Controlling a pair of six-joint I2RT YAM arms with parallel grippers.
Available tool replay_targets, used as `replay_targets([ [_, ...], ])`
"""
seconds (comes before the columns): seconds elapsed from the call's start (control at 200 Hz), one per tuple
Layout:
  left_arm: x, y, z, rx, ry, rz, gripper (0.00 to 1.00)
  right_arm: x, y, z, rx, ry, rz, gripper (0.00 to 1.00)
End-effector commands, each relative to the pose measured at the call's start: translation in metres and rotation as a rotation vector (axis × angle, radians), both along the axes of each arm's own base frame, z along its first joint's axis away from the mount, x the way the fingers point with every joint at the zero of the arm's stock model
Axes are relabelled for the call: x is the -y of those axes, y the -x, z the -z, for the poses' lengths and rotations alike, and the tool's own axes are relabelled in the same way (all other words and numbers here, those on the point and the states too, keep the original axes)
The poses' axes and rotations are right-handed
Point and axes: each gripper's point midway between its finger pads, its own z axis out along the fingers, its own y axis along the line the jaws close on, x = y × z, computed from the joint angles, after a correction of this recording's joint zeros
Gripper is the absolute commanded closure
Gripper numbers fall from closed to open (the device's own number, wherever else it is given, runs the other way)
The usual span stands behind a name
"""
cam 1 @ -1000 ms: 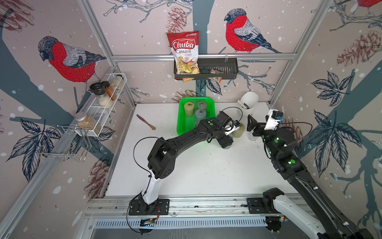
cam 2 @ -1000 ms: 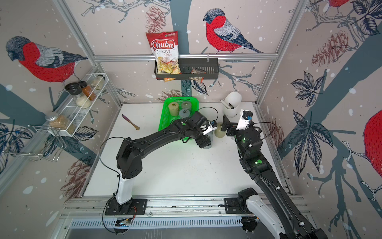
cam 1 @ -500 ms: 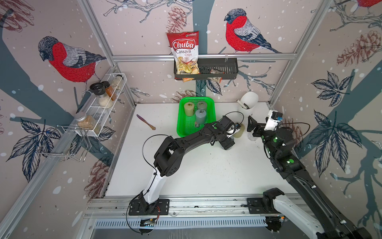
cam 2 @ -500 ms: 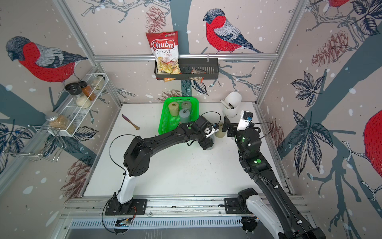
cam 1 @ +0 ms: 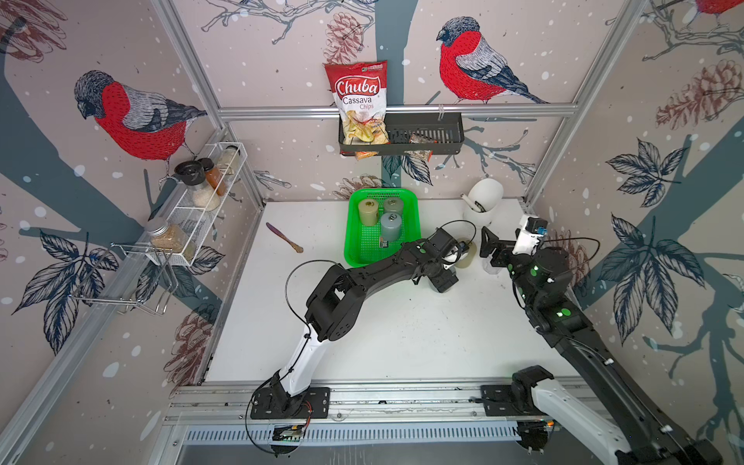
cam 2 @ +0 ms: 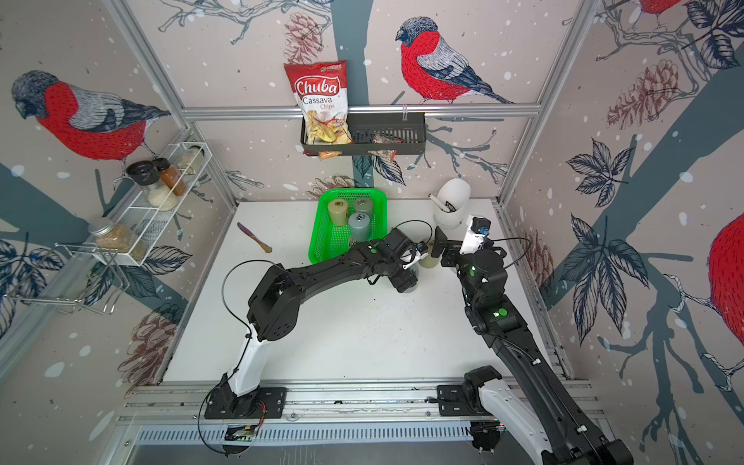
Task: Take the tea canister out of the basket
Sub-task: Place the tea canister at the center of the board.
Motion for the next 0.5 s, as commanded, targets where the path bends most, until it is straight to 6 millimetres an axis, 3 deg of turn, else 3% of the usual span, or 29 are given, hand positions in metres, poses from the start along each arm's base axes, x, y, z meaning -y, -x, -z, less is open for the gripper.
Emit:
replay_targets([
  [0.0, 0.010, -0.007, -0.013, 0.032, 0.045, -0.008, 0.93, 0.000, 0.000, -0.004, 0.014, -0.017, -0.004, 0.00],
  [0.495, 0.008, -0.007, 0.001, 0.013, 0.005, -0.003, 0.93, 0.000, 0.000, -0.006, 0.017, -0.010, -0.005, 0.00],
])
